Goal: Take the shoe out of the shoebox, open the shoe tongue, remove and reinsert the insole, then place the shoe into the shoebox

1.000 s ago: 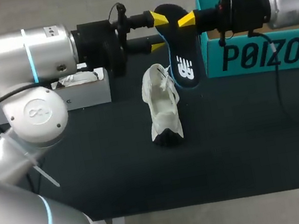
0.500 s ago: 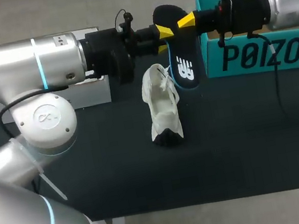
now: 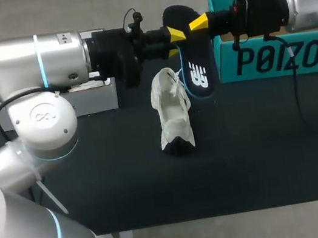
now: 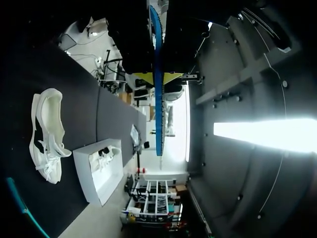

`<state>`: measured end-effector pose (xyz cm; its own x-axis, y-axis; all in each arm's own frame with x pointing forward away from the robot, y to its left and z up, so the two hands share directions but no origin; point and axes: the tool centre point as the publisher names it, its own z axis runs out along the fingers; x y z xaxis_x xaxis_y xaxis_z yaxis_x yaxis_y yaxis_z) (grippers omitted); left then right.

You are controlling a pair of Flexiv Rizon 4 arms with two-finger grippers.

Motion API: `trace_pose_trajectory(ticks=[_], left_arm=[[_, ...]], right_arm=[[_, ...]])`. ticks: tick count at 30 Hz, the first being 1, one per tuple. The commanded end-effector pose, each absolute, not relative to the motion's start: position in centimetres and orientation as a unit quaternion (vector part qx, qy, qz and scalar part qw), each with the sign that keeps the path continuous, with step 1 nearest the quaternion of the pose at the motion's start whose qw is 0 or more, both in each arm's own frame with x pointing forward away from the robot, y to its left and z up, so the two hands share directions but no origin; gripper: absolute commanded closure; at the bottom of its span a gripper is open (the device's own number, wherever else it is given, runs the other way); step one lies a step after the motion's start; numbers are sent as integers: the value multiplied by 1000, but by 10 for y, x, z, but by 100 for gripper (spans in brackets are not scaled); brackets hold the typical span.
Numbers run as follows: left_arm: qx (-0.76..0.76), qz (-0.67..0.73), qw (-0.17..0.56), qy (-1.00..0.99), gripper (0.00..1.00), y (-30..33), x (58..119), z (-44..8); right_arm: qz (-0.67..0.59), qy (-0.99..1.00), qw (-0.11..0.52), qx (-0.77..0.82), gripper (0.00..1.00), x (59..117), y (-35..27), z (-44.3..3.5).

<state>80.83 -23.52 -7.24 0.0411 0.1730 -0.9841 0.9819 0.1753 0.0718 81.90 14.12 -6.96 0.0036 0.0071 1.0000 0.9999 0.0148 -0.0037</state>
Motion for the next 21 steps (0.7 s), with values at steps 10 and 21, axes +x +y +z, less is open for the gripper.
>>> trace_pose_trajectory(ticks=[10, 21], left_arm=[[508, -398, 514, 564, 99, -242, 808, -79], [496, -417, 512, 564, 100, -242, 803, -83]], right_arm=[[-488, -509, 512, -491, 100, 817, 151, -71], [-493, -495, 508, -503, 0, 817, 140, -76]])
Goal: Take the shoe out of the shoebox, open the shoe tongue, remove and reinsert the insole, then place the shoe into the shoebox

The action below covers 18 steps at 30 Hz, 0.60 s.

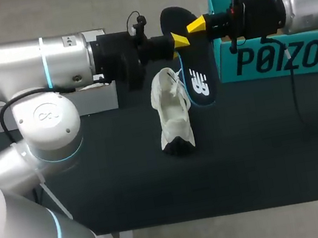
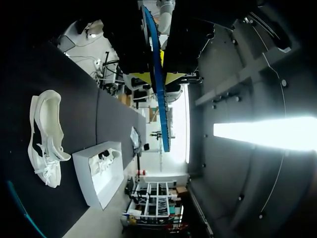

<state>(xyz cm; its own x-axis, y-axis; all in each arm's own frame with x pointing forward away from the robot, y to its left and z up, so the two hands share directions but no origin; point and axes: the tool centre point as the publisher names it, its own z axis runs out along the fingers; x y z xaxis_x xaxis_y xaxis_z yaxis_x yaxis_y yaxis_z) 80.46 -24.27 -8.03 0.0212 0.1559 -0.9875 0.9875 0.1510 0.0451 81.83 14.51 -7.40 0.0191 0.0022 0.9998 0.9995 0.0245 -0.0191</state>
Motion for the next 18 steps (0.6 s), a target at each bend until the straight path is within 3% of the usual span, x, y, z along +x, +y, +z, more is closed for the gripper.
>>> trace_pose_trajectory(ticks=[1, 18], left_arm=[[494, -417, 512, 565, 100, -241, 803, -83], [483, -454, 522, 537, 100, -230, 794, -83]], right_arm=[[-495, -492, 506, -506, 0, 818, 137, -76], [-501, -463, 486, -547, 0, 825, 108, -93]])
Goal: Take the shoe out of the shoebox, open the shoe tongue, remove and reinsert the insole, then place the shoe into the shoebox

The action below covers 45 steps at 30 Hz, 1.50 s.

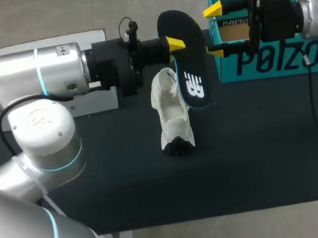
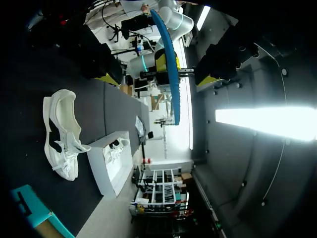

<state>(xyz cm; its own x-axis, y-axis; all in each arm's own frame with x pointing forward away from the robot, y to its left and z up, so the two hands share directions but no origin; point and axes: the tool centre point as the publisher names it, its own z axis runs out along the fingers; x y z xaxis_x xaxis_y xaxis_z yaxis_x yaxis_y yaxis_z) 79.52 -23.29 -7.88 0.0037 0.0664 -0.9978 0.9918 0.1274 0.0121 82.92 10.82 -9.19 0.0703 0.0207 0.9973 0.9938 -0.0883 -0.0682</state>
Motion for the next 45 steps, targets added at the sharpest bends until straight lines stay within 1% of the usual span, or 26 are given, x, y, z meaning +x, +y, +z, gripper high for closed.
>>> trace_pose_trajectory(ticks=[1, 8, 14, 21, 27, 29, 45], left_arm=[[485, -455, 522, 534, 100, -229, 794, -83], [488, -461, 513, 534, 100, -220, 790, -79], [467, -481, 500, 548, 100, -210, 784, -75], [464, -491, 480, 560, 100, -195, 775, -80], [461, -489, 480, 564, 100, -191, 774, -83], [460, -485, 480, 568, 100, -190, 773, -83], [462, -480, 481, 570, 100, -189, 773, -83]], right_arm=[[-501, -462, 485, -548, 0, 825, 107, -93], [-507, -463, 475, -551, 0, 826, 100, -95], [-527, -495, 458, -517, 0, 824, 90, -99], [-523, -535, 420, -514, 0, 821, 71, -114], [-518, -535, 417, -521, 0, 820, 58, -116], [-518, -534, 396, -538, 0, 819, 58, -116], [-518, -534, 396, -538, 0, 819, 58, -116]])
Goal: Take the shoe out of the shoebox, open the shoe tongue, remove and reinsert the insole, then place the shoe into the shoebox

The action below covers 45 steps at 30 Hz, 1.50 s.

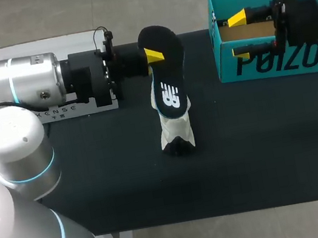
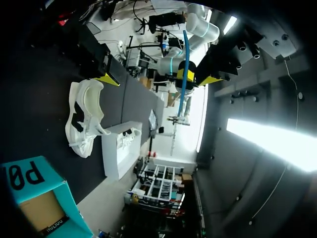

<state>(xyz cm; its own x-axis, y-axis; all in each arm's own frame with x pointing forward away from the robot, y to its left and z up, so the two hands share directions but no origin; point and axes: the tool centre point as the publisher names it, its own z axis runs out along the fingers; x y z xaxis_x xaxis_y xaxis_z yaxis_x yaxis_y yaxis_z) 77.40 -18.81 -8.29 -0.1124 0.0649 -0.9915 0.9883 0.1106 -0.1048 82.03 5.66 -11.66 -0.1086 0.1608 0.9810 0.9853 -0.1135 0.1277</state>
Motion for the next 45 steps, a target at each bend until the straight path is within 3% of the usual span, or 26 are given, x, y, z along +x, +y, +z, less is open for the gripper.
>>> trace_pose_trajectory(ticks=[1, 10, 23, 45], left_arm=[[462, -480, 481, 570, 100, -189, 773, -83], [462, -480, 481, 570, 100, -189, 773, -83], [460, -481, 480, 571, 100, -189, 773, -84], [426, -496, 459, 601, 100, -184, 762, -98]], right_arm=[[-518, -534, 396, -538, 0, 819, 58, -116], [-518, -534, 396, -538, 0, 819, 58, -116], [-445, -627, 296, -567, 0, 803, -27, -120], [-373, -573, 281, -674, 0, 761, -62, -111]])
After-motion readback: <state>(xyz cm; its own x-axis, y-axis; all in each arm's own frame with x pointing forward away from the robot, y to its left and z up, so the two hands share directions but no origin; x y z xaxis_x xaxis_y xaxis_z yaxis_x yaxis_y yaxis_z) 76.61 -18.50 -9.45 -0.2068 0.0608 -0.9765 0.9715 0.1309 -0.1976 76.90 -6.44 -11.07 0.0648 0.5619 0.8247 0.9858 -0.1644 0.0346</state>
